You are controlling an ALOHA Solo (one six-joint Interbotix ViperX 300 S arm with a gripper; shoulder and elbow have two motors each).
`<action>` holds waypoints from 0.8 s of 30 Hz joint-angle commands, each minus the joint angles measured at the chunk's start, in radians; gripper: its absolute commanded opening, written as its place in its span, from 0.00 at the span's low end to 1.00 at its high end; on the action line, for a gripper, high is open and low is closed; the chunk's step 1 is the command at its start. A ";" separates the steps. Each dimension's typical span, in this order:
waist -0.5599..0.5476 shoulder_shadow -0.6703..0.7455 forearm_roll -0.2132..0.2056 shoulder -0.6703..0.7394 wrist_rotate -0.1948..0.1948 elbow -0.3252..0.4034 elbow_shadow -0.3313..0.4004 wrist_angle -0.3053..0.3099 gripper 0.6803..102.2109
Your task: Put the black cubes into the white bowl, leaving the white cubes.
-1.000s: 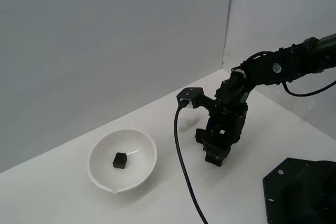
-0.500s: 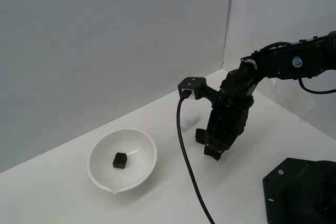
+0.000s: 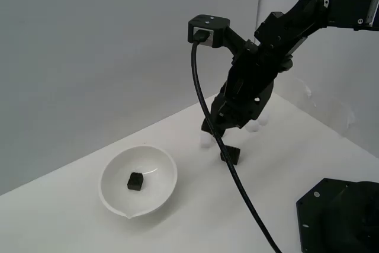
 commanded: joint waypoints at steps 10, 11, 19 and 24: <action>-0.146 -0.083 -0.114 -0.084 0.006 -0.132 -0.140 -0.054 0.06; -0.161 -0.097 -0.120 -0.097 0.006 -0.138 -0.144 -0.071 0.06; -0.219 -0.206 -0.155 -0.207 0.006 -0.164 -0.172 -0.156 0.06; -0.232 -0.239 -0.201 -0.241 0.012 -0.183 -0.190 -0.181 0.07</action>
